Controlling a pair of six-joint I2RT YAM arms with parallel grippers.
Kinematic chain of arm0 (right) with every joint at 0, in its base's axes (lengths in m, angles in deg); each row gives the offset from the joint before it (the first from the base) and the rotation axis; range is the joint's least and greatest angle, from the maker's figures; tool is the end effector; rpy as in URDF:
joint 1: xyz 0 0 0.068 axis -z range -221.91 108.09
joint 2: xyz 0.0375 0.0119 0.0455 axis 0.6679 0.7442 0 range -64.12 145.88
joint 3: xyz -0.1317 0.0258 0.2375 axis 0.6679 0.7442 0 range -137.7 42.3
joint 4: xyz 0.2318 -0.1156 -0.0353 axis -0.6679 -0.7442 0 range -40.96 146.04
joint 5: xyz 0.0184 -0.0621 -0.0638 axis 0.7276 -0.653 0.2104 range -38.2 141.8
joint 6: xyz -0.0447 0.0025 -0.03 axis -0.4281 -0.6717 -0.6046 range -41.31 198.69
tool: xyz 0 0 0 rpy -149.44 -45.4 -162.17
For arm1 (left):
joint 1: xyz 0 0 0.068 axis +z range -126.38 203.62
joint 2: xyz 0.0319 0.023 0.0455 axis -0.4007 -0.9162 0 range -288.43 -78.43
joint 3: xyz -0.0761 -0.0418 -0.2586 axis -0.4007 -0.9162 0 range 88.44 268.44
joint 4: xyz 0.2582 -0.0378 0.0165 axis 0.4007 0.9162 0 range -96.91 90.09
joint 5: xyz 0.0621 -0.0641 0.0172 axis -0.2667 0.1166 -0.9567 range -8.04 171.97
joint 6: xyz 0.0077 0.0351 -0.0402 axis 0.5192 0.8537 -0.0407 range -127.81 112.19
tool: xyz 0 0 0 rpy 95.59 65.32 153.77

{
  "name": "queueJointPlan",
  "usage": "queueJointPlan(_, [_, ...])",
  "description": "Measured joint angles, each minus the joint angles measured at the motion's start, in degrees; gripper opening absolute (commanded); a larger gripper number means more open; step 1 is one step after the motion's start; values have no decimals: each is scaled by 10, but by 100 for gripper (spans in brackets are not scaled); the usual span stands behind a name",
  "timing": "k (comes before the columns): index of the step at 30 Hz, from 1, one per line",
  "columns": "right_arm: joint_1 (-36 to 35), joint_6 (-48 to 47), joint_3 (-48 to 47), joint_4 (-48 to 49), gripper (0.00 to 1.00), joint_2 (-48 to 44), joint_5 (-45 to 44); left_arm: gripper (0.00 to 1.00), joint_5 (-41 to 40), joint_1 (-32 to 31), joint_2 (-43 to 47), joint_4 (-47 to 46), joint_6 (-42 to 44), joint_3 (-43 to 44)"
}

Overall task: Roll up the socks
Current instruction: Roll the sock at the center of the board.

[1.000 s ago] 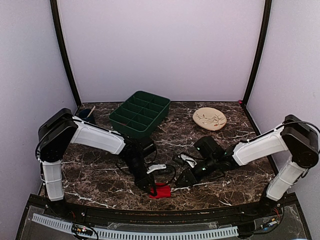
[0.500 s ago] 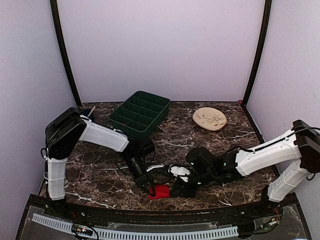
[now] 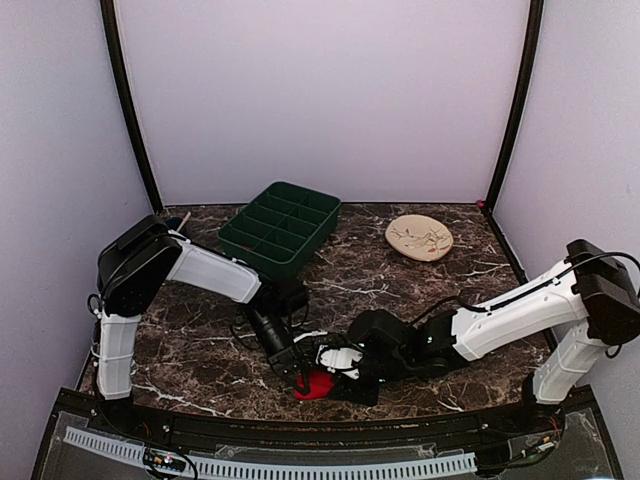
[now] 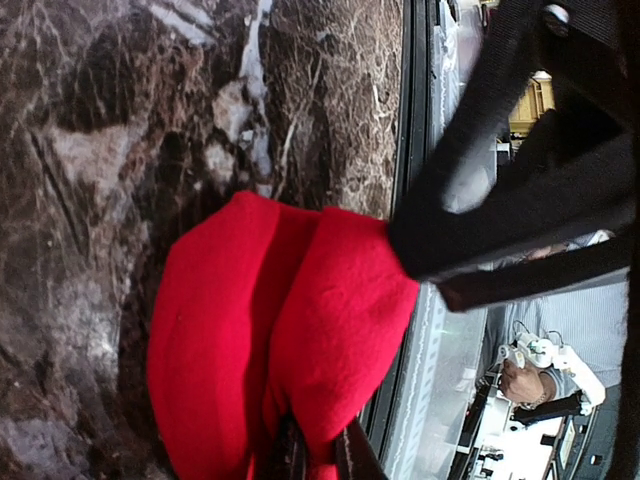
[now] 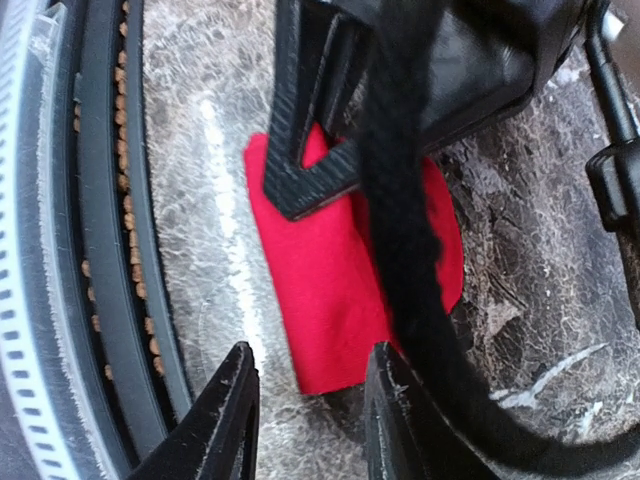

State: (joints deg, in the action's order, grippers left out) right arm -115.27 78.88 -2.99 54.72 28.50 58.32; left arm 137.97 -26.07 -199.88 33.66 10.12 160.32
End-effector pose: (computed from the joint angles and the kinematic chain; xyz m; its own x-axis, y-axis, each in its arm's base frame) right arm 0.0862 0.3024 0.1558 -0.2182 -0.7185 -0.6604 -0.9727 0.2150 0.0874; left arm 0.2118 -0.2952 0.0972 -0.4847 0.8373 -0.2529 0.6036 0.1109 -0.7896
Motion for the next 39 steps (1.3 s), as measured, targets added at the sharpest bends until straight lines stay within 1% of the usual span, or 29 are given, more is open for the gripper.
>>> queueJointPlan(12, [-1, -31, -20, -16, 35, 28, -21, 8, 9, 1, -5, 8, 1, 0])
queueJointPlan(16, [-1, -38, -27, -22, 29, 39, -20, 8, 10, 1, -5, 11, 1, 0])
queueJointPlan(22, [-1, -45, -31, -25, 14, 46, -9, 9, 11, 1, -6, 14, 2, 0])
queueJointPlan(26, [-2, -49, -37, -29, 7, 52, -1, 13, 11, 1, -7, 15, 3, 1])
queueJointPlan(32, [1, -45, -46, -31, 4, 64, 14, 21, 11, 3, -7, 28, 1, 1])
queueJointPlan(39, [22, -33, -46, -30, 4, 67, 49, 24, 7, 7, 1, 25, -16, -5])
